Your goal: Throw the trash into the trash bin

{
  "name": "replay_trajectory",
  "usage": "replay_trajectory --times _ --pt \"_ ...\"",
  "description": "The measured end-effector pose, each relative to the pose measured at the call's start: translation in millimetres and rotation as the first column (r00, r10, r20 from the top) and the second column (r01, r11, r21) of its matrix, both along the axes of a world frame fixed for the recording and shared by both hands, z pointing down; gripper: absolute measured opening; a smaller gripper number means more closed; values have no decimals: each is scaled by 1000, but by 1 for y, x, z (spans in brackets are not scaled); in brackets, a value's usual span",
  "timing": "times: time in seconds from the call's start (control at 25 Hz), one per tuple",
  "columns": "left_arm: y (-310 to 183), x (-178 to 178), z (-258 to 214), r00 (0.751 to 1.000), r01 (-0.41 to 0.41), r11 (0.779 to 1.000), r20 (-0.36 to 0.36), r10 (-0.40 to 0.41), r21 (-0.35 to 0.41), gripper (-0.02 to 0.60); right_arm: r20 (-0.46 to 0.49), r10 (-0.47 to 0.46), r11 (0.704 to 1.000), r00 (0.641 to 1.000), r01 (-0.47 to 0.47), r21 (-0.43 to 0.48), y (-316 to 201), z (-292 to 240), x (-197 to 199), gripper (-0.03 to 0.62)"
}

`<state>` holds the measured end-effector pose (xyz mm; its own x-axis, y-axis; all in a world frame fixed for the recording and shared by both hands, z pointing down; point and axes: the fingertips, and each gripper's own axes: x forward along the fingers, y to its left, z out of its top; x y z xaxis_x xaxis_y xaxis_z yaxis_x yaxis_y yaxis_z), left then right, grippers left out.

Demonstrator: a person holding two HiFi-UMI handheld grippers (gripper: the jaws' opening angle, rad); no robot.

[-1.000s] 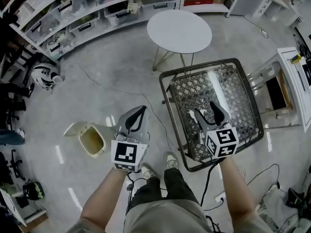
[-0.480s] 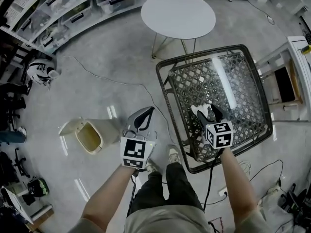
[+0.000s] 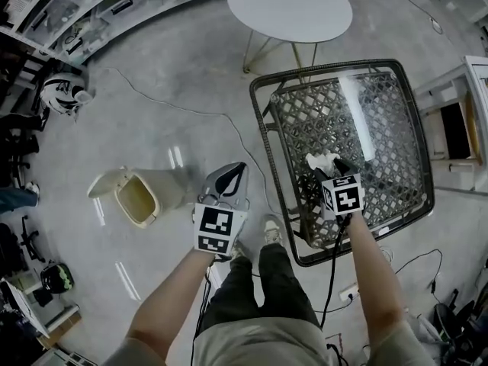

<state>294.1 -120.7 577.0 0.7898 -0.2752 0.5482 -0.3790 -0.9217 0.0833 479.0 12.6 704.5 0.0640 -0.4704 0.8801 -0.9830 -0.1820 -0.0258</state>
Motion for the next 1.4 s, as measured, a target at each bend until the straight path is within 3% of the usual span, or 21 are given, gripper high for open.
replay_trajectory --times 0.16,0.4,0.76,0.88,1.0,1.16,1.4 --pt "-1 -9 5 1000 8 1000 11 -8 -3 2 -2 -10 999 1000 10 -44 3 10 -1 206" --pt "-5 -26 -1 999 32 999 11 -32 14 2 -14 14 1000 1000 -15 -20 1 2 -1 74" --pt "-16 -60 -47 994 109 992 -30 -108 62 2 -42 -20 992 999 25 127 -23 -82 -15 52" --pt "-15 -75 -69 985 161 986 -68 -158 35 2 -10 2 977 1000 1 214 -34 -120 -24 51" --pt "-25 -96 -90 969 225 974 -108 -221 33 2 8 -11 953 1000 8 304 -54 -158 -38 50" --pt "-50 -137 -117 942 318 945 -136 -306 75 2 -3 -100 915 995 93 392 -96 -204 -68 51" --pt "-73 -223 -151 896 438 889 -148 -419 134 2 -27 -248 864 968 234 446 -148 -249 -137 51"
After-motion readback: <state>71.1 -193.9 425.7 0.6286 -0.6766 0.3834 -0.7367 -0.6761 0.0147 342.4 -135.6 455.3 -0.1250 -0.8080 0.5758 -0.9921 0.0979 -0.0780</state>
